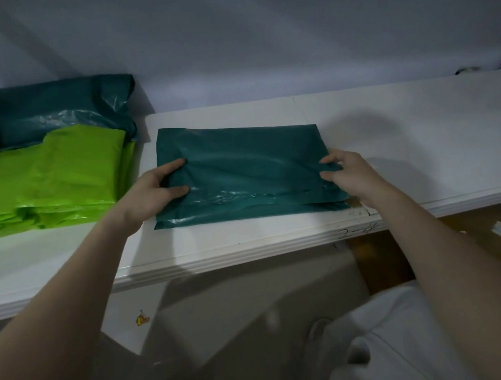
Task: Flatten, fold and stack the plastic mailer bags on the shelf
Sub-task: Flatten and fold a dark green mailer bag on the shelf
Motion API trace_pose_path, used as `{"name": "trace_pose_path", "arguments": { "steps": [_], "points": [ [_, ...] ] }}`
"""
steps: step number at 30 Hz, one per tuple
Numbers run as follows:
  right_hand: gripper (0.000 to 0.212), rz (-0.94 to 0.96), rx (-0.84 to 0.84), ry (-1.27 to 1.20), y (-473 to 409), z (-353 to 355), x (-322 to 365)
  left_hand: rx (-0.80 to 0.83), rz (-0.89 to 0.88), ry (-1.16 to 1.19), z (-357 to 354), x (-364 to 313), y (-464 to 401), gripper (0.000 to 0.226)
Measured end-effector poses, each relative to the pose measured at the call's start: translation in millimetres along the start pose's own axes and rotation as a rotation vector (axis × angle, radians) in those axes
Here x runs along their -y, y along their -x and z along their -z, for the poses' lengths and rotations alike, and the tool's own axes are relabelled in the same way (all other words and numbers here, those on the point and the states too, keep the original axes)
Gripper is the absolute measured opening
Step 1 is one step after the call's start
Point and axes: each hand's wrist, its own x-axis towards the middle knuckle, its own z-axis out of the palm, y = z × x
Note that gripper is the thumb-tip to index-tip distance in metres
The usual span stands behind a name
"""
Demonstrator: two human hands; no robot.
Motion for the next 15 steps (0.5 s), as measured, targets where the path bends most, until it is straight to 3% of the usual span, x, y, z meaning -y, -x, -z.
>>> {"name": "trace_pose_path", "arguments": {
  "steps": [9,15],
  "points": [
    [0.042,0.054,-0.029,0.248,-5,-6,-5,-0.028,-0.042,-0.276,-4,1,-1,0.068],
    [0.045,0.041,-0.045,0.527,-2,-11,-2,-0.017,0.099,-0.434,2,0,-3,0.104]
  ]
}}
